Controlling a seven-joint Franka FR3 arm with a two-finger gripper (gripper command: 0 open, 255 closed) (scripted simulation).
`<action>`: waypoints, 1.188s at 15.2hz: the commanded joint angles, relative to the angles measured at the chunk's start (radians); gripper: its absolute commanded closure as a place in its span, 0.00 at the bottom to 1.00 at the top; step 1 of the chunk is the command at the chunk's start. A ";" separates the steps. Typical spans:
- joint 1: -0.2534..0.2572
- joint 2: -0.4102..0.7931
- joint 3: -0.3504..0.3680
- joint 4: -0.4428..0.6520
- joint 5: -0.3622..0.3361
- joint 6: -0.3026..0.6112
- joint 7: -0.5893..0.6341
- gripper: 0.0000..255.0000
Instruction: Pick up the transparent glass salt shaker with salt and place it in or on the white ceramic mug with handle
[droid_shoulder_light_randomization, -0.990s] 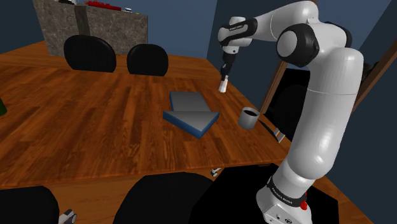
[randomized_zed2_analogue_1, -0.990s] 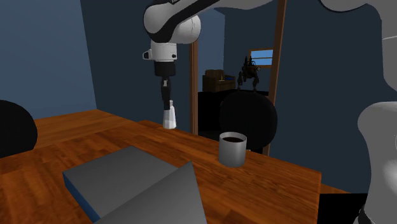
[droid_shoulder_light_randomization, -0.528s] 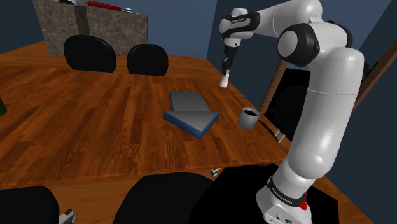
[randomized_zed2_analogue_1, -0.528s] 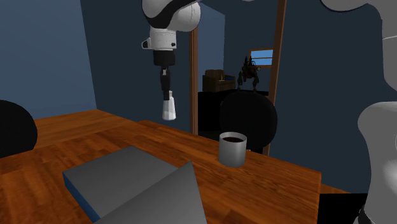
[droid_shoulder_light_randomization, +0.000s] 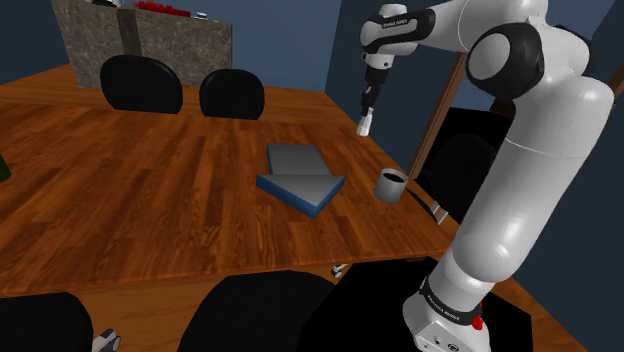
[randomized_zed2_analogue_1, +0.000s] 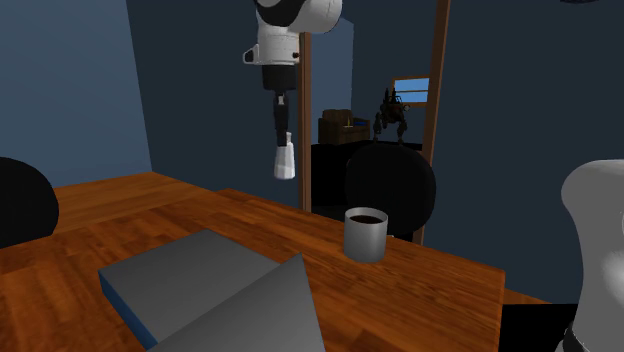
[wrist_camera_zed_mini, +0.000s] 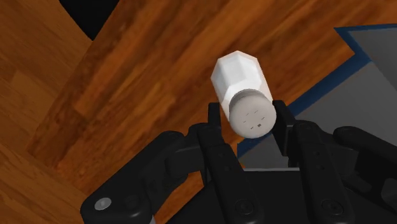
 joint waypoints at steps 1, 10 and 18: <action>0.008 -0.094 -0.003 -0.095 -0.044 0.010 0.011 1.00; -0.033 -0.454 0.012 -0.391 -0.203 -0.023 0.035 1.00; -0.081 -0.623 0.020 -0.538 -0.268 -0.036 0.031 1.00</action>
